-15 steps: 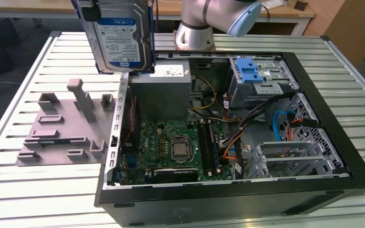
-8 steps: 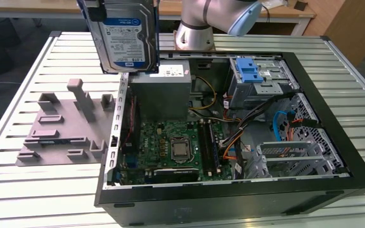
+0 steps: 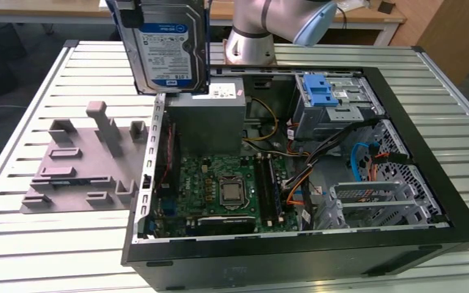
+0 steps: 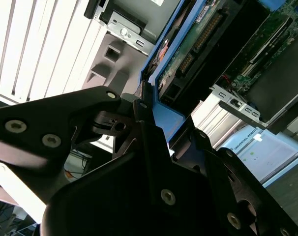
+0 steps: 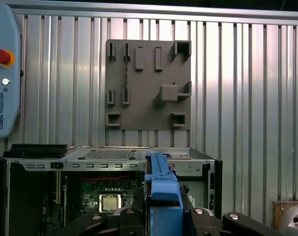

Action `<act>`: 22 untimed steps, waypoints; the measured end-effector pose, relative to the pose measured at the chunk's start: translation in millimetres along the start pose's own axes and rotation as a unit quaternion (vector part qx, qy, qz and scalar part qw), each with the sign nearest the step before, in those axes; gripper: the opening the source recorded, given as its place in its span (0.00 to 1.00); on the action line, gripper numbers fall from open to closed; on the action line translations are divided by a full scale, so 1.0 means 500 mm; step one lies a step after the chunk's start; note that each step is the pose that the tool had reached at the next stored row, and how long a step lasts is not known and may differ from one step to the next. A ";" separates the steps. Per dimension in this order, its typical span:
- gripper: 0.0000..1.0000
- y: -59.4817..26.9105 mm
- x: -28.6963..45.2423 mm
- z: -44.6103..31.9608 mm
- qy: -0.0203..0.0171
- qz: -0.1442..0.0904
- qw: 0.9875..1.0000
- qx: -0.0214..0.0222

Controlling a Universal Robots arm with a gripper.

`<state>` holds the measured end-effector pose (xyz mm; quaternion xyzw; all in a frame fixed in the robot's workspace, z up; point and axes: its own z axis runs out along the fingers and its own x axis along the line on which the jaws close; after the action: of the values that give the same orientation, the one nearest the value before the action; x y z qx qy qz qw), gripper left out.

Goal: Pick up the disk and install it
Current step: 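Pick up the disk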

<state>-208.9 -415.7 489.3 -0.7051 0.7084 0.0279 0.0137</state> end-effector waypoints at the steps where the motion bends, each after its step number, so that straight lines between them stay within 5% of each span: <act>1: 0.36 -0.001 0.000 0.000 0.000 0.000 1.000 0.000; 22: 0.36 -0.038 0.000 0.001 0.000 0.000 1.000 0.000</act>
<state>-190.1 -415.8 488.5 -0.7051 0.7084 0.0279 0.0136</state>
